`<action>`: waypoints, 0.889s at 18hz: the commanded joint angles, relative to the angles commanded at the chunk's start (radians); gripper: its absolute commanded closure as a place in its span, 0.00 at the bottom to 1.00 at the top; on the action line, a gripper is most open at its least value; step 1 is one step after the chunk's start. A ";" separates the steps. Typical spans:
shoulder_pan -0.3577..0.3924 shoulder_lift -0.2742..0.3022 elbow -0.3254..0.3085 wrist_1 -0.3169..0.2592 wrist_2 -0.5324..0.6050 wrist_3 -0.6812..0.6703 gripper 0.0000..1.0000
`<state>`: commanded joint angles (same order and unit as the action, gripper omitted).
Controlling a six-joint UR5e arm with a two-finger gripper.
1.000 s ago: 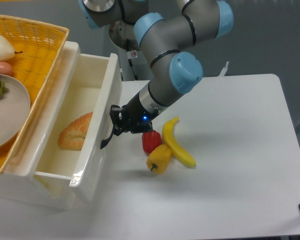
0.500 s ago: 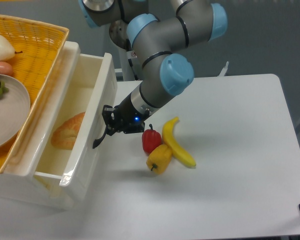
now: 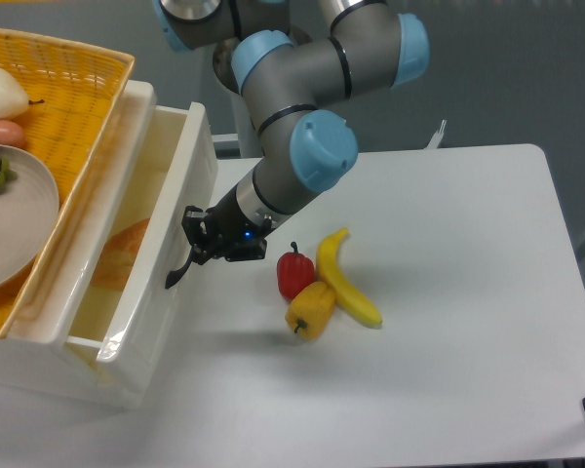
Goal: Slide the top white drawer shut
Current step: 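Push the drawer front with the gripper into the cabinet until shut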
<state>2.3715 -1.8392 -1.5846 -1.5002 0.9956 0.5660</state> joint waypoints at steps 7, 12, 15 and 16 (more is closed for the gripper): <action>-0.021 -0.002 0.000 0.002 0.000 -0.012 0.85; -0.044 -0.002 0.003 0.015 0.000 -0.035 0.85; -0.063 -0.006 0.008 0.023 0.002 -0.057 0.85; -0.067 -0.006 0.008 0.028 0.002 -0.061 0.85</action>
<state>2.3041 -1.8454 -1.5769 -1.4727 0.9971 0.5047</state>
